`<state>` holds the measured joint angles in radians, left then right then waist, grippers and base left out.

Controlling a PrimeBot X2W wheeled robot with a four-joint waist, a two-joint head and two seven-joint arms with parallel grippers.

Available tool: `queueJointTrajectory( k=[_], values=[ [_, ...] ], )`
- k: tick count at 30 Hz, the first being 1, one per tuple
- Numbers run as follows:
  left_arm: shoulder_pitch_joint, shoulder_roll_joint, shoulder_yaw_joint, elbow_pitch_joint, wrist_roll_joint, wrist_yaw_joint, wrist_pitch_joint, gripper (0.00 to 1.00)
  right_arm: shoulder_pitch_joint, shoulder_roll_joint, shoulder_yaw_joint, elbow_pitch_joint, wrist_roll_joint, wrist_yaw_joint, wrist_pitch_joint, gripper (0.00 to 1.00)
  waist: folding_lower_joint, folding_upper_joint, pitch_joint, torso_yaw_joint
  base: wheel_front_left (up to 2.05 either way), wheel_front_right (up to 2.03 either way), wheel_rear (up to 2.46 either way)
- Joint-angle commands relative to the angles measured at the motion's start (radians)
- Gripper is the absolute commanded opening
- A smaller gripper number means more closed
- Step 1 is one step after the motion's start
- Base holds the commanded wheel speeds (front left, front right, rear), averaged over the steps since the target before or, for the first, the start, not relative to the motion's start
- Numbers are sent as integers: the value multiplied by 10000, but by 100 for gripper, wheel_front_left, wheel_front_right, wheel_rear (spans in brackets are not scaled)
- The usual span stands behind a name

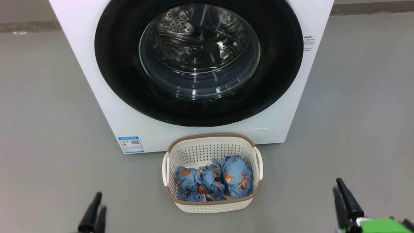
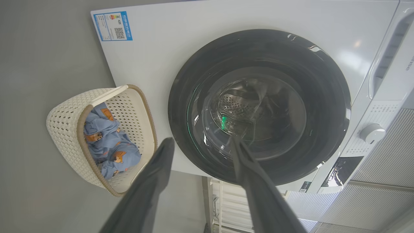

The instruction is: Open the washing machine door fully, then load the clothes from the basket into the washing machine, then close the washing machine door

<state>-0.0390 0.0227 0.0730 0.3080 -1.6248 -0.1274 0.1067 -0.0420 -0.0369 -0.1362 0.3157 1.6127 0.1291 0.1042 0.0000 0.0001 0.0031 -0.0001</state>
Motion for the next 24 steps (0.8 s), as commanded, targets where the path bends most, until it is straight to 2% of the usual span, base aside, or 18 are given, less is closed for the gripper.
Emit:
queueJointTrajectory(
  k=[1,8,12,24],
  values=[
    [23,-13,-5,24,3,0,-3,100,22,11,0,27,-1,0,-4,100,0,-1,1,0,0,0,0],
    [53,21,-129,-75,159,-2,-186,100,113,5,72,-14,-135,1,-198,100,23,-1,-16,13,0,0,0],
    [52,93,-219,-118,358,-3,-318,100,137,-7,91,-36,-358,1,-318,100,2,-1,1,17,0,0,0],
    [11,224,-334,-319,1454,-6,-674,100,128,-148,326,-156,-1606,3,-669,100,0,-1,24,22,0,0,0]
  ],
)
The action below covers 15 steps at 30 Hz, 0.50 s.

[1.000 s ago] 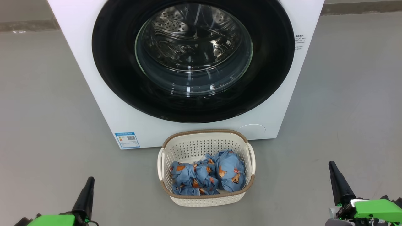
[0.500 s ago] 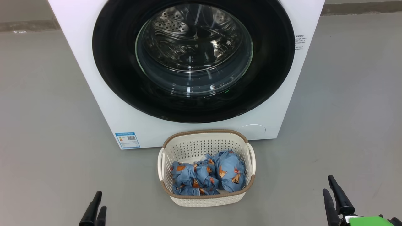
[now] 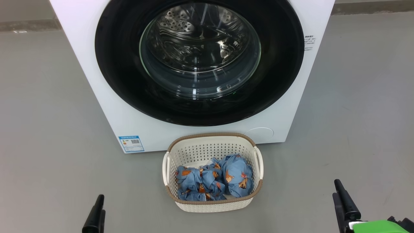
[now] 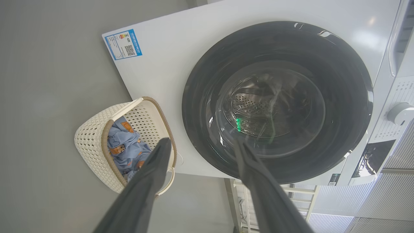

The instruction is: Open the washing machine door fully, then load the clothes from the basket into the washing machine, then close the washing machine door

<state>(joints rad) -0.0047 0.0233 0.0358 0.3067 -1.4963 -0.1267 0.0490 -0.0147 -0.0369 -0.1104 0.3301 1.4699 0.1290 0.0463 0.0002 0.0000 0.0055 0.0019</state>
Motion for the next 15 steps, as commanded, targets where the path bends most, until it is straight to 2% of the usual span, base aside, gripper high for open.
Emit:
queueJointTrajectory(
  k=[1,15],
  values=[
    [-330,220,33,-323,277,-14,-126,100,-150,-162,85,-307,-311,5,-120,100,-2,0,1,3,0,0,0],
    [-336,330,-186,-569,2089,-18,-567,100,-164,-299,348,-420,-2317,7,-557,100,-2,0,13,15,0,0,0]
  ],
)
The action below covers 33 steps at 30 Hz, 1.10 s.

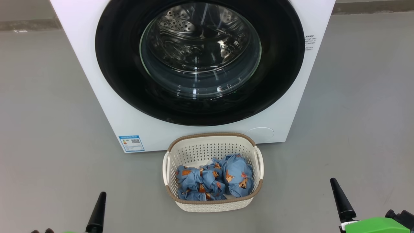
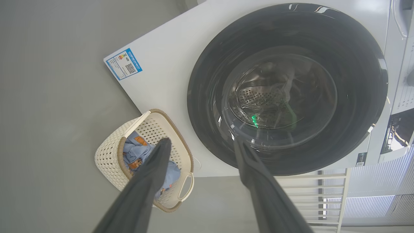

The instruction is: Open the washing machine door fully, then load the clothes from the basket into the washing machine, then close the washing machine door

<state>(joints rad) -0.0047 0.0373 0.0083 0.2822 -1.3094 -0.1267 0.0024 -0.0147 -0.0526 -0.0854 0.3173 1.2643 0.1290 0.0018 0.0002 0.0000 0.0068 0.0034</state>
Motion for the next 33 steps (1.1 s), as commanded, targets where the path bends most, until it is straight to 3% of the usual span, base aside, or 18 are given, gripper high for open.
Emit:
queueJointTrajectory(
  k=[1,33],
  values=[
    [-340,206,70,-341,367,-18,-130,100,-161,-152,108,-303,-396,7,-142,100,-1,0,0,-1,0,0,0],
    [-308,438,-333,-773,4044,-26,-1043,100,-36,-508,566,-514,-4183,11,-1048,100,-2,0,-19,2,0,0,0]
  ],
)
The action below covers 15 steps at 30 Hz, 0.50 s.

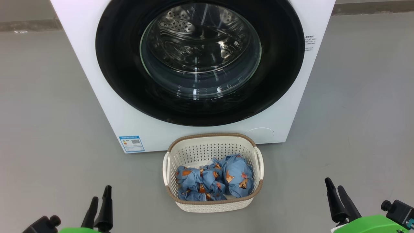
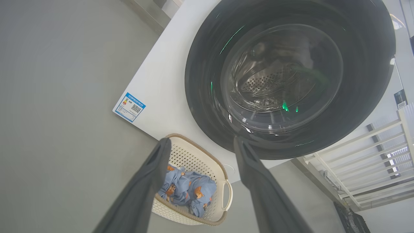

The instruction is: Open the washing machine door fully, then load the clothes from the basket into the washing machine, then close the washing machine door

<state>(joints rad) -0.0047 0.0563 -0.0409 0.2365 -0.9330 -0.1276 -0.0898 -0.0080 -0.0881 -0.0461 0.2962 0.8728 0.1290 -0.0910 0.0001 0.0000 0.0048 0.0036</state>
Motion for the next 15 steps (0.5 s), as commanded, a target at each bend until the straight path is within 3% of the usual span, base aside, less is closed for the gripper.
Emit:
queueJointTrajectory(
  k=[1,15],
  values=[
    [-309,255,149,-326,393,-17,-150,100,-101,-160,184,-309,-377,11,-150,100,-1,0,0,1,0,0,0],
    [-295,341,25,-480,1899,-21,-563,100,-30,-258,265,-434,-1853,13,-559,100,-1,0,-1,-9,0,0,0]
  ],
)
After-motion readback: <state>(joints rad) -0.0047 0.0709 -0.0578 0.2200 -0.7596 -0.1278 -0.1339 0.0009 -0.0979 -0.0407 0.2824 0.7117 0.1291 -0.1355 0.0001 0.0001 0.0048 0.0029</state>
